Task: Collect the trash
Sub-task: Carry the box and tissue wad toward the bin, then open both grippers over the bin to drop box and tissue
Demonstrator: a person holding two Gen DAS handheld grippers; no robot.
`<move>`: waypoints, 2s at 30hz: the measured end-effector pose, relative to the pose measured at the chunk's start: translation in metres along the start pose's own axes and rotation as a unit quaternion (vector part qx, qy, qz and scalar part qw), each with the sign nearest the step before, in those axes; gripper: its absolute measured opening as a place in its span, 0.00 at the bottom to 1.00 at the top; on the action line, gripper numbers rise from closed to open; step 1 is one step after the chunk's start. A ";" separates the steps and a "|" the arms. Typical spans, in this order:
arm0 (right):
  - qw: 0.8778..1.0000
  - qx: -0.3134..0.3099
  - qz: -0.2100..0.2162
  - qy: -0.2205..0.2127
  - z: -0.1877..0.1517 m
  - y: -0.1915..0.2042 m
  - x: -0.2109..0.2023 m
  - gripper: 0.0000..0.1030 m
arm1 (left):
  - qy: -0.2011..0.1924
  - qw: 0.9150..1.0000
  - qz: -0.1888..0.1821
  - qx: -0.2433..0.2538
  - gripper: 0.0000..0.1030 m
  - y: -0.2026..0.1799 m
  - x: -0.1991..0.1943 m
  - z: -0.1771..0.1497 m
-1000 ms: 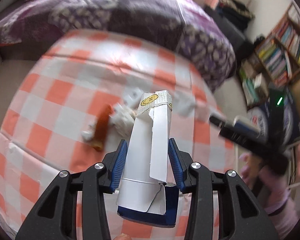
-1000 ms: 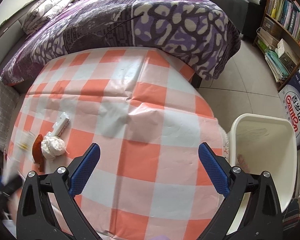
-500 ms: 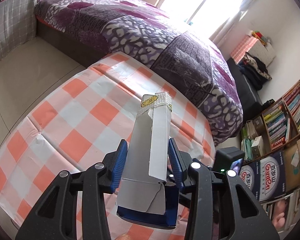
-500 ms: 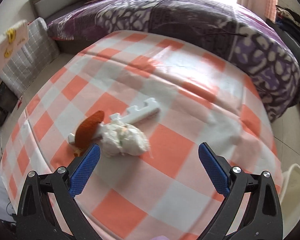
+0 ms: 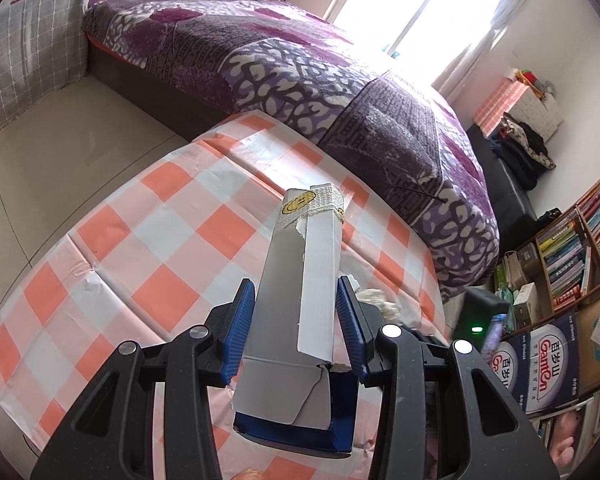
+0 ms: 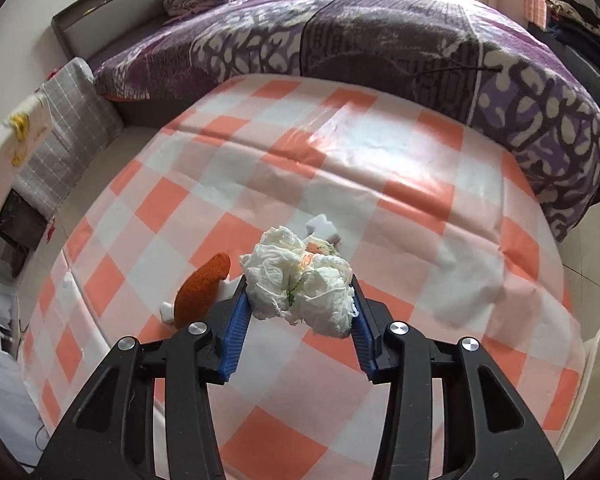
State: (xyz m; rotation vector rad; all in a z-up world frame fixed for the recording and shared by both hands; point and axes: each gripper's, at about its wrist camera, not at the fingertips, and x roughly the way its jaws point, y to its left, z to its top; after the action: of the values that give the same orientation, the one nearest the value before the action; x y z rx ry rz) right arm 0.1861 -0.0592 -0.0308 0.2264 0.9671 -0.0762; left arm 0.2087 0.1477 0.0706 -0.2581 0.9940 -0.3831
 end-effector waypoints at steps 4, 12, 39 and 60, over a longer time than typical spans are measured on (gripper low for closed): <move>0.999 0.010 -0.016 -0.027 0.009 -0.012 -0.031 0.42 | -0.016 1.000 0.011 0.006 0.41 -0.010 -0.001 -0.002; 0.996 0.034 -0.059 -0.066 0.017 -0.042 -0.079 0.42 | -0.052 0.997 0.045 0.023 0.41 -0.034 -0.003 -0.011; 0.979 0.131 -0.138 -0.077 -0.032 -0.167 -0.141 0.43 | -0.046 0.986 0.059 0.151 0.41 -0.171 0.045 -0.080; 0.945 0.273 -0.169 -0.064 -0.073 -0.283 -0.184 0.61 | 0.082 0.972 -0.078 0.206 0.41 -0.280 0.089 -0.162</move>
State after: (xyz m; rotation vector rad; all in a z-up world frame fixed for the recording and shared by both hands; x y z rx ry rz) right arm -0.0240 -0.3254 0.0364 0.5556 0.8307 -0.6728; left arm 0.0596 -0.1494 0.0246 0.0749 1.0327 -0.7518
